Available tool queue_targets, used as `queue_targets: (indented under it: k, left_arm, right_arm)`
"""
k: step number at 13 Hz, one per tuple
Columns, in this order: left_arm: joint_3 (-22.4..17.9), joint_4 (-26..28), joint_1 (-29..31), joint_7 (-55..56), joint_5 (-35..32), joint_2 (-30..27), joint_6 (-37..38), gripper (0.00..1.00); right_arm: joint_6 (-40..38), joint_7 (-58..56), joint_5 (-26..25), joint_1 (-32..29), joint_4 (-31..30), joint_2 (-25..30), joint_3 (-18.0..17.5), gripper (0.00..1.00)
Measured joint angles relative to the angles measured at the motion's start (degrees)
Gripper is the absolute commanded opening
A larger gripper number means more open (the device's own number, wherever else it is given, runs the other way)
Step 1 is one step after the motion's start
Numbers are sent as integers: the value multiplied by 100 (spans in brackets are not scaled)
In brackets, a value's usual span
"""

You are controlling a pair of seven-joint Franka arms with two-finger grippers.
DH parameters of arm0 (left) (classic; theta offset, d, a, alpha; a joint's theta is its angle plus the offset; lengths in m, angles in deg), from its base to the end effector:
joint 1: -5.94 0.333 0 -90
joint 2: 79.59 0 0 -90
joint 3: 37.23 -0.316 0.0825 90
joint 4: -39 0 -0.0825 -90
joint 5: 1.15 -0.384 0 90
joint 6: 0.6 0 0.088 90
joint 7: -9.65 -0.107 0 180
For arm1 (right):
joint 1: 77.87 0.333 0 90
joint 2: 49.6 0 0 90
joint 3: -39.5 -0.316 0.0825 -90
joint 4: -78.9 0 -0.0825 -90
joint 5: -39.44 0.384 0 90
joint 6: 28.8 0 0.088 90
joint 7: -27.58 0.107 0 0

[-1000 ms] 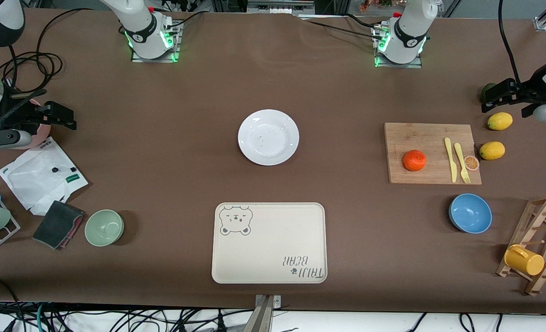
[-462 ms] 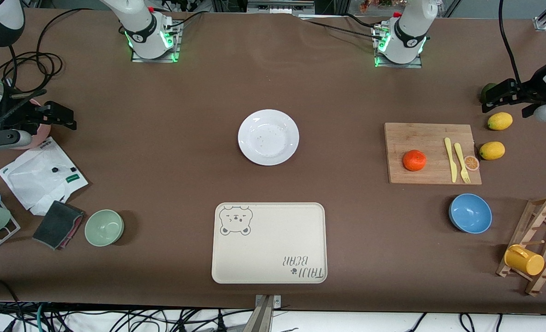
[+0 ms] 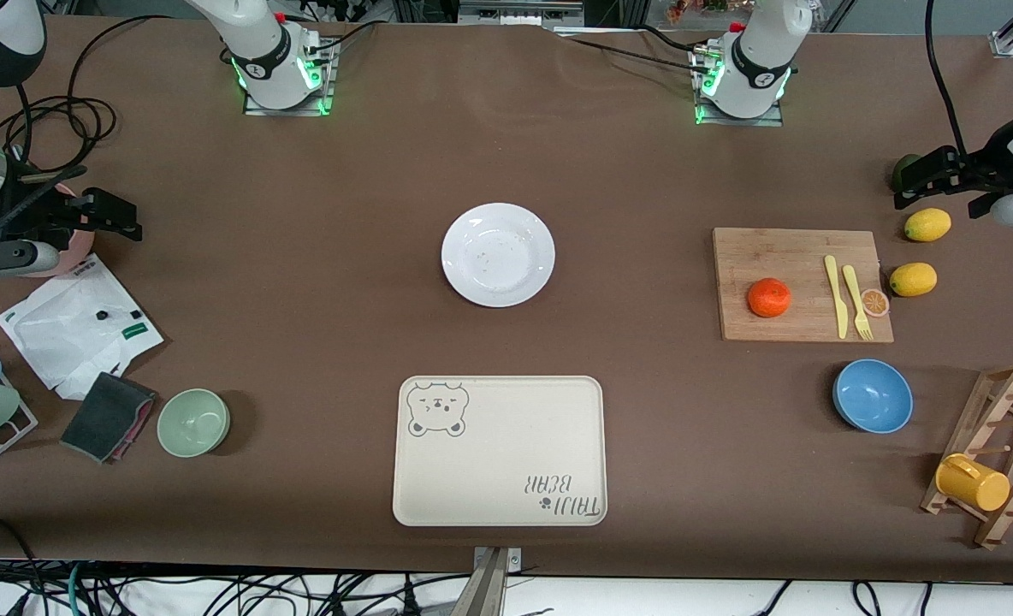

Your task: Place orange and plate with both arms

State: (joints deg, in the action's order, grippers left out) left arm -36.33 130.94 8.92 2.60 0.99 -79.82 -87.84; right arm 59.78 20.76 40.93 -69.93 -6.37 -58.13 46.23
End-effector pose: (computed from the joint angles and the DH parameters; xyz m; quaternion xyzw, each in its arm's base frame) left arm 0.5467 0.0157 0.6069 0.9981 -0.0435 -0.0374 0.0217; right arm 0.5944 0.0204 0.5761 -0.9965 -0.0699 0.0448 0.0065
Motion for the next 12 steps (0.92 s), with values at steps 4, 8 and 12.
queue_targets:
  k: [4, 8, 12]
  left_arm:
    - [11, -9, -8, 0, 0, 0, 0, 100]
    - [37, -16, -13, 0, 0, 2, 29, 100]
    - [44, 3, -11, 0, 0, 279, 458, 100]
  right_arm:
    - [0, 0, 0, 0, 0, 0, 0, 100]
    - [0, 0, 0, 0, 0, 0, 0, 100]
    - [0, 0, 0, 0, 0, 0, 0, 100]
